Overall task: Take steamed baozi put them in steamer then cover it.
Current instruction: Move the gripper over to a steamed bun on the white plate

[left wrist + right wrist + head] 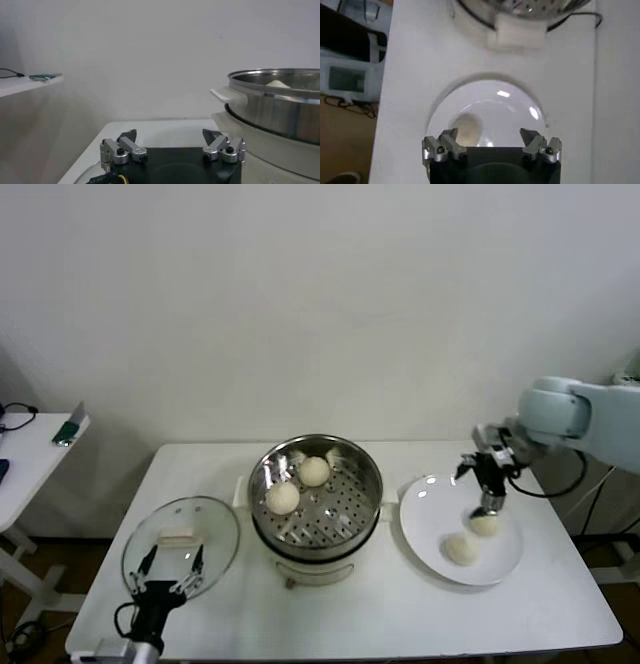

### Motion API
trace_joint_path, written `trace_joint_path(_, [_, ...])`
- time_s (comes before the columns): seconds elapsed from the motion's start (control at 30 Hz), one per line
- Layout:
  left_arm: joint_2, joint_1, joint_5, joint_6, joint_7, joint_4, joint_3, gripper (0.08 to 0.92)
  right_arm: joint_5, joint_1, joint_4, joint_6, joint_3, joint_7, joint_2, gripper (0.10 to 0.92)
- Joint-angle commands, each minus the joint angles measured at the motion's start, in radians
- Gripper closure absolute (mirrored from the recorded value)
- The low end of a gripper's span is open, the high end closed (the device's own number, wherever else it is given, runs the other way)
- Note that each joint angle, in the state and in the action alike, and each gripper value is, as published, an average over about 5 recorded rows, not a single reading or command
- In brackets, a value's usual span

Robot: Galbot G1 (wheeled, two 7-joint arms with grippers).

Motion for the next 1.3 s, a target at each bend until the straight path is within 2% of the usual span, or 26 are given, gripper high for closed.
trace_joint_path(0.03, [-0.004,0.006,0.000,-0.001,0.000,-0.001,-0.002,0.177,-0.168,-0.381,-0.058,-0.003,0.221,-0.001,-0.119,0.203])
trace_joint_path(0.43, [-0.006,0.011,0.002,-0.001,0.000,-0.001,-0.006,0.177,-0.208,-0.600,-0.201,-0.050,0.430,0.080,0.018,0.203])
trace_joint_path(0.93, [-0.007,0.009,0.000,0.000,-0.002,-0.003,-0.009,0.177,-0.210,-0.646,-0.235,-0.065,0.464,0.084,0.074,0.205])
trace_joint_path(1.3, [-0.011,0.004,0.001,0.002,-0.002,-0.004,-0.005,0.177,-0.209,-0.536,-0.215,-0.048,0.395,0.042,0.080,0.325])
